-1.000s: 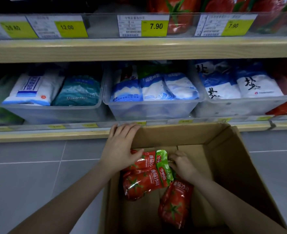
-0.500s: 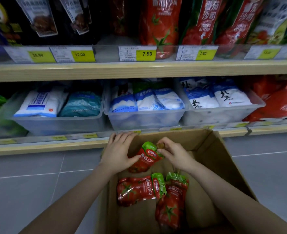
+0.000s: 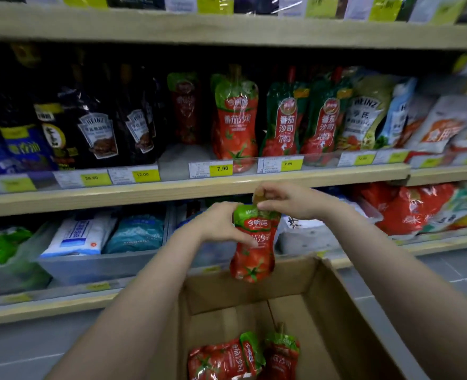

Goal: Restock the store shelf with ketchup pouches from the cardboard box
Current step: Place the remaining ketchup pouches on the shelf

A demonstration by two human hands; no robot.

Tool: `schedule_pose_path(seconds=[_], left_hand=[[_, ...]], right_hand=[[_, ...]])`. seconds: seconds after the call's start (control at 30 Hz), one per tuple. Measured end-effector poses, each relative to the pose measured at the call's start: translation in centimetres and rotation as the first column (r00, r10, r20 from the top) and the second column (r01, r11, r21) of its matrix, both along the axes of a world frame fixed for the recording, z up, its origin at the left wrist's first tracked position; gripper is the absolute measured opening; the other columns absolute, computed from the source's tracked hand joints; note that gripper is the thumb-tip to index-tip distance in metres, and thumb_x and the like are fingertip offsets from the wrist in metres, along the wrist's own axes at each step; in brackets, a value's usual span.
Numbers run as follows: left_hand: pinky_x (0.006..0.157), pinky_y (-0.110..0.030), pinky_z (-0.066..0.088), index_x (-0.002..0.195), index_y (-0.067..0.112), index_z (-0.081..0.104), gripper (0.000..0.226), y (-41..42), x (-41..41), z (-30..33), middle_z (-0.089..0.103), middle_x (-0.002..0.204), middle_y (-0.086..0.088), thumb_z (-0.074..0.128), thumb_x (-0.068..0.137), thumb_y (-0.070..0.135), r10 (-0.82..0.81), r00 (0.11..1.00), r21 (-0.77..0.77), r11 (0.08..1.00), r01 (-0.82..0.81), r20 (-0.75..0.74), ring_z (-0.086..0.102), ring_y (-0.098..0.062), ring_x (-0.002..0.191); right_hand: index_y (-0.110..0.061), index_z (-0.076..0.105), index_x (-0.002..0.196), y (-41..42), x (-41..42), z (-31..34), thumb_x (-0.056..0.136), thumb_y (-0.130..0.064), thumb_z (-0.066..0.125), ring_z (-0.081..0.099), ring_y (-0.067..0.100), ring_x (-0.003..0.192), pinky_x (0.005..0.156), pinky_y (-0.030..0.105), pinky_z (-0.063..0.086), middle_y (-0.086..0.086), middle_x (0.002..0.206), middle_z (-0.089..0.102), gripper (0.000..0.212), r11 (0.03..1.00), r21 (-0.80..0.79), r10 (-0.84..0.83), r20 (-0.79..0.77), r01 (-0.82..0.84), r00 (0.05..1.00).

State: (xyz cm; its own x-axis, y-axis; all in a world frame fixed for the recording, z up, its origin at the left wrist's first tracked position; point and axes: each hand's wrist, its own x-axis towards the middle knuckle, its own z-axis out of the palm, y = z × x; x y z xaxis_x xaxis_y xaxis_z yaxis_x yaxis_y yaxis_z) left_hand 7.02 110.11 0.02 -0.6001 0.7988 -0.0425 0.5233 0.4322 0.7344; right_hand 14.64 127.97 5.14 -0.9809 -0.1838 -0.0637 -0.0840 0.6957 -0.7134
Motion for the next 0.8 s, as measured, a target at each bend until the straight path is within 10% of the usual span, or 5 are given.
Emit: schedule_pose_path(seconds=[0.23, 0.57, 0.8], left_hand=[[0.093, -0.041, 0.051, 0.098, 0.025, 0.065, 0.046, 0.4, -0.4, -0.4, 0.07, 0.103, -0.003, 0.085, 0.061, 0.006, 0.093, 0.957, 0.174, 0.974, -0.144, 0.274, 0.065, -0.017, 0.099], [0.091, -0.04, 0.053, 0.102, 0.023, 0.066, 0.05, 1.3, 0.2, -0.8, 0.071, 0.101, 0.001, 0.088, 0.057, 0.018, 0.172, 0.945, 0.212, 0.949, -0.235, 0.277, 0.067, -0.013, 0.096], [0.089, -0.037, 0.054, 0.106, 0.02, 0.065, 0.058, 2.0, 0.9, -0.7, 0.07, 0.103, 0.002, 0.089, 0.054, 0.023, 0.19, 0.964, 0.221, 0.948, -0.229, 0.185, 0.066, -0.01, 0.095]], right_hand=[[-0.01, 0.056, 0.106, -0.7, -0.9, 2.2, 0.092, -0.017, 0.055, 0.062, 0.012, 0.093, 0.077, 0.021, 0.051, 0.007, 0.105, 0.066, 0.016, 0.983, -0.165, -0.089, -0.072, 0.076, 0.993], [-0.008, 0.063, 0.106, -1.3, -0.6, 1.2, 0.089, -0.015, 0.057, 0.066, 0.02, 0.097, 0.086, 0.032, 0.055, 0.01, 0.106, 0.069, 0.019, 0.904, -0.395, -0.232, -0.13, 0.164, 0.964], [-0.013, 0.069, 0.082, -1.1, 0.0, 1.7, 0.086, -0.024, 0.063, 0.069, 0.008, 0.071, 0.061, 0.018, 0.053, 0.001, 0.081, 0.072, 0.013, 0.867, -0.434, -0.305, -0.07, 0.247, 0.95]])
